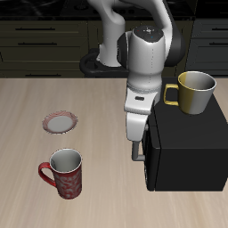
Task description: Open the microwave and place the red mug in it
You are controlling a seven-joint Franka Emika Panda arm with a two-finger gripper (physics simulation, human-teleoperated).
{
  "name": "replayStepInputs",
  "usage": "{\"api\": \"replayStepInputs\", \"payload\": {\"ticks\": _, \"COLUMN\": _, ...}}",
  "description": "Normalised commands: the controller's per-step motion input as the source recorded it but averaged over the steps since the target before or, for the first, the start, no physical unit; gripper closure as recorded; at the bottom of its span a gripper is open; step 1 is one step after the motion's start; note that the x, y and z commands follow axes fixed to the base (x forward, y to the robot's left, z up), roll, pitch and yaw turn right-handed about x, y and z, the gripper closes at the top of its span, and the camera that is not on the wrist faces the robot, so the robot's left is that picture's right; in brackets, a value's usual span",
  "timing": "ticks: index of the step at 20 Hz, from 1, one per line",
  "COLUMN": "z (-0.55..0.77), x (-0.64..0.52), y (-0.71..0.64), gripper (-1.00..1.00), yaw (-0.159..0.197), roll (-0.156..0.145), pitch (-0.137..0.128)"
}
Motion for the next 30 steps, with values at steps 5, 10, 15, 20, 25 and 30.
{"api": "replayStepInputs", "payload": {"ticks": 5, "z": -0.36, "x": 0.01, "y": 0.1, "gripper": 1.0, "yaw": 0.029, "roll": 0.028, "pitch": 0.032}}
{"api": "replayStepInputs", "payload": {"ticks": 10, "z": -0.2, "x": -0.05, "y": 0.15, "gripper": 1.0, "yaw": -0.005, "roll": 0.027, "pitch": -0.009}}
{"api": "replayStepInputs", "payload": {"ticks": 15, "z": -0.07, "x": -0.09, "y": 0.18, "gripper": 1.0, "yaw": -0.048, "roll": 0.049, "pitch": 0.0}}
{"api": "replayStepInputs", "payload": {"ticks": 20, "z": -0.02, "x": -0.05, "y": 0.15, "gripper": 1.0, "yaw": -0.012, "roll": 0.031, "pitch": -0.002}}
{"api": "replayStepInputs", "payload": {"ticks": 25, "z": 0.04, "x": 0.02, "y": 0.06, "gripper": 1.0, "yaw": -0.028, "roll": 0.007, "pitch": -0.002}}
{"api": "replayStepInputs", "payload": {"ticks": 30, "z": 0.12, "x": -0.02, "y": -0.11, "gripper": 1.0, "yaw": -0.047, "roll": -0.022, "pitch": -0.015}}
